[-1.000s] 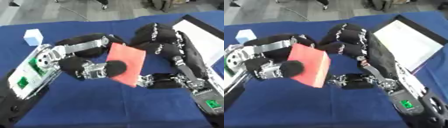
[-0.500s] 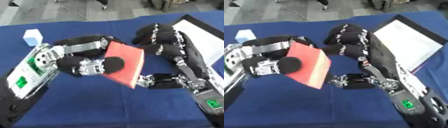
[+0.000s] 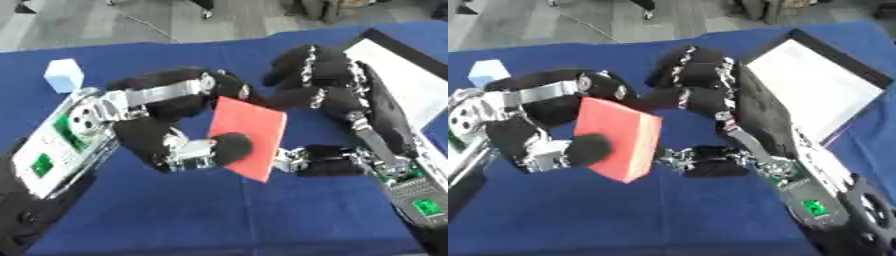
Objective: Pick up the objects with one hand, pass them to the other hand, and then place them into the box on the other side of the table.
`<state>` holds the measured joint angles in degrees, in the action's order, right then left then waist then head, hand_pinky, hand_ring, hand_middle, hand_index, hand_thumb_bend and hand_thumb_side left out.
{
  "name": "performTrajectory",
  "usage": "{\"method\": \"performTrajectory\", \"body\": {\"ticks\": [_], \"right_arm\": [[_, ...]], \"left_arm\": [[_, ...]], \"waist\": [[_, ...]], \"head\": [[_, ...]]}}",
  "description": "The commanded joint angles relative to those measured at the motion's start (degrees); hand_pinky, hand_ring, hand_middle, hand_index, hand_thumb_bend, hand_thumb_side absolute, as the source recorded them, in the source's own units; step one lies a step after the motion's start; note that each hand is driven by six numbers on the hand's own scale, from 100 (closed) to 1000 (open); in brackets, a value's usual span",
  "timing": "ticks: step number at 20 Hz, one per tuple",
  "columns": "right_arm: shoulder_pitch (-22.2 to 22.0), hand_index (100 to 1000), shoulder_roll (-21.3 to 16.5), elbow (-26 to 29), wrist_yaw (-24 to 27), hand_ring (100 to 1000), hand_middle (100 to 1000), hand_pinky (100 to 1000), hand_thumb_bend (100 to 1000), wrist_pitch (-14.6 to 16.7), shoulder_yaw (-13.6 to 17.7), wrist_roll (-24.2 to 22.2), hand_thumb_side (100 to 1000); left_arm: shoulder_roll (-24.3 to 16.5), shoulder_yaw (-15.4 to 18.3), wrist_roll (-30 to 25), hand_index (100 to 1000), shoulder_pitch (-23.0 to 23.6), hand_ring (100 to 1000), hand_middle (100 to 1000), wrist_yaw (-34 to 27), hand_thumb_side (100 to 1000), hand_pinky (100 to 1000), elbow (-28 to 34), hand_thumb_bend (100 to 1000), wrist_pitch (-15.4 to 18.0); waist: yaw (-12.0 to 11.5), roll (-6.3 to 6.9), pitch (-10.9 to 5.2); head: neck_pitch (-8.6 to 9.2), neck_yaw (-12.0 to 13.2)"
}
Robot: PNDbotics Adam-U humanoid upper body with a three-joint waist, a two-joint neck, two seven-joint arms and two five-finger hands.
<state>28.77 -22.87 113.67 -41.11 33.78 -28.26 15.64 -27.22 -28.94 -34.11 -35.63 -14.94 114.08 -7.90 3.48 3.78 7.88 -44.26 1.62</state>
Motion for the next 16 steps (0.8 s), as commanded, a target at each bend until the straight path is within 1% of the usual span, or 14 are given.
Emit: {"method": "performTrajectory", "body": {"ticks": [1,3,6,7,8,9,12,16], "right_arm": [[0.83,676,-0.23,0.92,-0.55,682,538,703,178,-0.89,0.82,-1.06,100],[0.65,781,-0.24,0.92,-0.66,736,594,737,238,-1.54,0.62,-2.57,100],[0.37,874,-0.27,0.92,-1.39,797,684,776,274,-1.49,0.43,-6.79,100],[0.25,885,-0.26,0.92,-1.59,806,698,782,283,-1.26,0.48,-8.2,100],[0.16,903,-0.25,0.92,-1.74,819,718,794,311,-1.02,0.56,-9.3,100],[0.09,906,-0.25,0.92,-1.87,822,722,796,314,-0.77,0.67,-10.18,100],[-0.2,943,-0.49,0.92,-3.02,861,797,837,370,0.09,0.94,-12.87,100],[-0.57,954,-0.93,0.92,-4.97,886,839,861,422,1.66,1.23,-15.17,100]], "left_arm": [[-0.92,0.19,1.33,575,-0.2,493,463,-0.15,464,750,0.51,100,-0.52],[-1.26,0.46,2.06,570,0.21,490,459,0.35,427,748,0.51,100,-0.45],[-1.93,1.44,3.37,566,1.12,487,456,1.55,406,747,0.36,100,0.37],[-2.21,1.91,3.95,565,1.42,487,456,1.87,405,746,0.27,100,0.71],[-2.51,2.37,4.52,563,1.7,486,455,2.05,401,745,0.21,100,1.0],[-2.79,2.77,5.03,563,1.93,486,455,2.16,401,745,0.19,100,1.26],[-3.93,4.15,6.48,562,2.75,485,454,2.19,393,743,0.42,100,1.98],[-5.79,5.93,7.95,561,4.07,485,454,2.33,381,743,0.51,100,3.04]], "waist": [[0.04,-0.1,-0.96],[0.06,-0.06,-0.94],[0.14,0.0,-0.92],[0.16,0.02,-0.91],[0.17,0.04,-0.9],[0.17,0.06,-0.9],[0.18,0.12,-0.85],[0.25,0.12,-0.81]], "head": [[0.14,-0.14],[0.14,-0.2],[0.14,-0.24],[0.14,-0.27],[0.14,-0.3],[0.14,-0.32],[0.14,-0.41],[0.14,-0.45]]}}
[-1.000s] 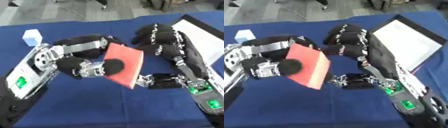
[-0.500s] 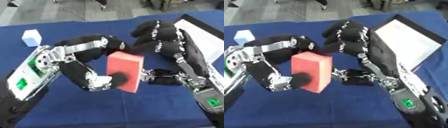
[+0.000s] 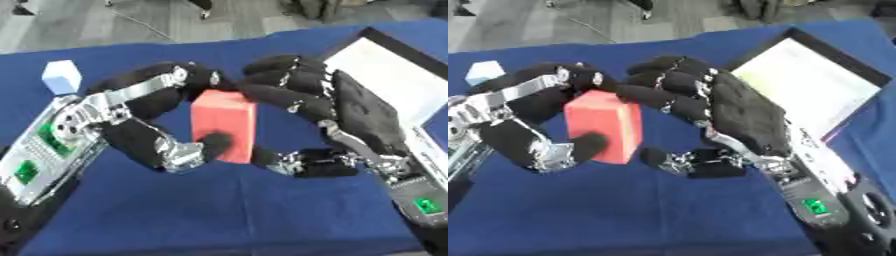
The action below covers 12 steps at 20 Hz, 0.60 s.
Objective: Pick up the objects with one hand, pass them to the other hand, and then place them into the box on the other side of the table.
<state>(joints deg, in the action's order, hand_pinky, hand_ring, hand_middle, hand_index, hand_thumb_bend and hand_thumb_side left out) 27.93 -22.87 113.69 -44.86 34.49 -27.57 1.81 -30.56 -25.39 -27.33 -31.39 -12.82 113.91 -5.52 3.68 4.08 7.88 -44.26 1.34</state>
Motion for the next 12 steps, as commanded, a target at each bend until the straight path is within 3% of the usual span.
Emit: {"method": "performTrajectory", "body": {"ticks": [1,2,3,12], "right_arm": [[0.18,956,-1.01,0.9,-1.6,890,844,863,423,1.28,0.58,-1.63,100],[0.11,961,-1.06,0.9,-1.86,898,855,869,418,1.5,0.61,-1.82,100],[0.09,962,-1.09,0.9,-2.02,901,858,872,436,1.63,0.65,-1.91,100],[1.77,994,-0.54,0.9,-0.7,970,931,953,539,2.41,0.33,0.8,100]], "left_arm": [[-2.98,2.83,1.48,561,0.15,485,454,0.29,377,743,0.67,100,1.04],[-3.56,3.28,1.8,561,0.46,485,455,0.45,449,743,0.68,100,1.33],[-4.12,3.73,2.17,561,0.79,485,453,0.67,365,742,0.68,100,1.6],[-3.01,2.61,2.23,558,0.51,484,451,1.06,390,741,0.53,100,1.17]], "waist": [[0.07,-0.17,-0.8],[0.05,-0.16,-0.79],[0.03,-0.12,-0.79],[-0.34,-0.4,-0.93]], "head": [[0.14,-0.18],[0.14,-0.21],[0.14,-0.26],[0.14,-0.53]]}}
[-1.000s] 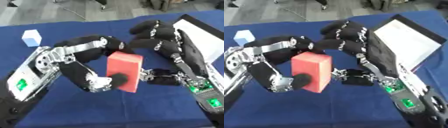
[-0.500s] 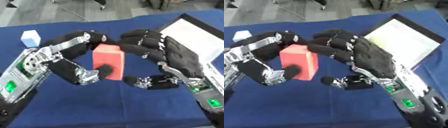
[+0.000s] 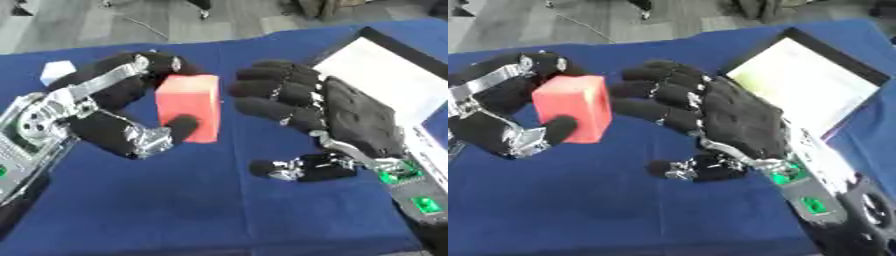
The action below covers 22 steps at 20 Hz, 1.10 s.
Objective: Pick up the objects with one hand, pass them to the other hand, and then place them into the box on the other side of the table.
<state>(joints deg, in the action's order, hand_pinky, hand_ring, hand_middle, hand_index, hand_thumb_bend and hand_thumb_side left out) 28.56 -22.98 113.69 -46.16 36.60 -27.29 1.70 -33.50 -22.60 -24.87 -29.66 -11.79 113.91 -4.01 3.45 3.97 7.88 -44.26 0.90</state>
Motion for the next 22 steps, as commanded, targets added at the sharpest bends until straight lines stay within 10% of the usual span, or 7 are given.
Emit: {"method": "performTrajectory", "body": {"ticks": [1,22], "right_arm": [[1.4,995,-0.46,0.9,0.65,972,936,955,534,0.47,-0.06,1.08,100],[3.4,1000,-0.89,0.9,-1.63,938,879,973,435,-2.39,-2.68,4.63,100]], "left_arm": [[0.24,-0.65,-0.49,558,-1.6,484,451,-0.01,391,741,0.51,100,-0.54],[4.91,-3.34,-0.63,551,-6.09,482,447,-1.83,404,739,0.68,100,-2.54]], "waist": [[-0.12,-0.33,-0.96],[-0.77,-0.57,-0.85]], "head": [[0.14,-0.11],[0.14,-1.21]]}}
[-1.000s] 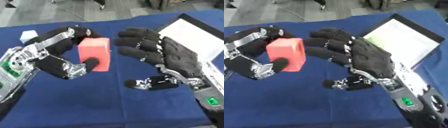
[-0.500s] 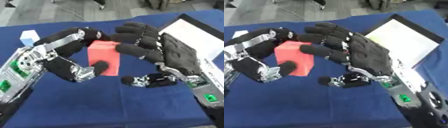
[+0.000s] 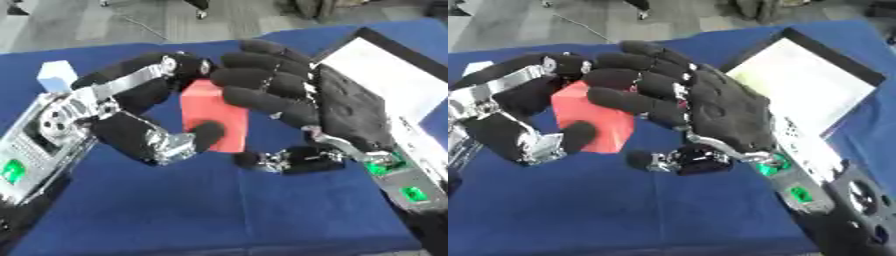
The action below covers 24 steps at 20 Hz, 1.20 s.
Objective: Pick up the objects with one hand, pass them to the other hand, and then place them into the box on the other side of the table.
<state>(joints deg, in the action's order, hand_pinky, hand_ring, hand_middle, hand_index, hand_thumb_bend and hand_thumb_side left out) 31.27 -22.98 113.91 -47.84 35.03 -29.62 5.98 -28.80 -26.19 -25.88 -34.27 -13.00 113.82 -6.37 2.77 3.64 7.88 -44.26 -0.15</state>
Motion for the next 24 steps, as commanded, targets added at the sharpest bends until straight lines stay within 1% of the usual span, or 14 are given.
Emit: {"method": "performTrajectory", "body": {"ticks": [1,8,13,15,18,19,20,21,22,23,24], "right_arm": [[0.72,1000,-0.91,0.68,0.11,932,870,967,428,-1.14,-0.4,0.69,100],[0.71,992,-0.81,0.68,-0.01,885,799,919,385,-3.61,-0.62,3.47,100],[0.61,979,-0.64,0.68,-0.32,838,733,868,321,-5.47,-0.51,5.63,100],[0.52,965,-0.51,0.68,-0.25,799,663,829,273,-6.37,-0.41,6.66,100],[0.31,946,-0.25,0.68,0.48,763,583,807,241,-8.11,-0.13,9.07,100],[0.22,918,-0.17,0.68,1.08,739,545,794,175,-8.94,0.04,10.35,100],[0.12,882,-0.07,0.68,1.81,710,498,777,132,-9.89,0.23,11.9,100],[0.01,856,0.02,0.68,2.67,695,477,769,100,-10.87,0.42,13.67,100],[-0.06,775,0.1,0.68,3.57,663,439,750,100,-11.74,0.57,15.6,100],[-0.09,718,0.13,0.68,4.39,640,408,740,100,-12.4,0.7,17.64,100],[-0.13,681,0.13,0.68,5.08,624,383,730,100,-12.84,0.75,19.51,100]], "left_arm": [[0.35,0.16,0.43,552,-1.59,482,447,-0.62,405,739,0.77,100,-0.31],[1.34,-1.11,-0.31,551,-2.19,483,447,-0.55,413,740,0.77,100,-1.24],[1.78,-1.83,-1.17,554,-2.38,486,451,-0.3,416,741,0.74,100,-1.61],[1.95,-2.1,-1.54,562,-2.31,493,458,-0.14,424,744,0.62,100,-1.74],[2.21,-2.34,-2.13,570,-2.31,499,464,-0.01,431,747,0.53,100,-1.78],[2.26,-2.38,-2.33,578,-2.3,506,471,0.02,434,749,0.49,100,-1.76],[2.29,-2.42,-2.54,592,-2.28,517,484,0.05,447,752,0.45,100,-1.76],[2.3,-2.45,-2.8,599,-2.25,522,490,0.1,451,754,0.42,100,-1.72],[2.3,-2.45,-3.05,610,-2.23,530,500,0.17,458,756,0.39,100,-1.68],[2.29,-2.43,-3.26,612,-2.2,532,503,0.23,459,757,0.32,100,-1.64],[2.29,-2.38,-3.37,614,-2.19,533,504,0.27,460,757,0.25,100,-1.6]], "waist": [[-0.12,-0.25,-0.84],[-0.17,-0.3,-0.71],[-0.04,-0.26,-0.72],[0.04,-0.18,-0.74],[0.16,-0.05,-0.76],[0.21,-0.03,-0.76],[0.26,0.0,-0.76],[0.29,0.02,-0.77],[0.33,0.03,-0.77],[0.36,0.05,-0.76],[0.38,0.06,-0.76]], "head": [[0.14,-0.18],[0.14,-0.12],[0.14,-0.01],[0.14,0.03],[0.14,0.1],[0.14,0.11],[0.14,0.12],[0.14,0.14],[0.14,0.17],[0.14,0.2],[0.14,0.22]]}}
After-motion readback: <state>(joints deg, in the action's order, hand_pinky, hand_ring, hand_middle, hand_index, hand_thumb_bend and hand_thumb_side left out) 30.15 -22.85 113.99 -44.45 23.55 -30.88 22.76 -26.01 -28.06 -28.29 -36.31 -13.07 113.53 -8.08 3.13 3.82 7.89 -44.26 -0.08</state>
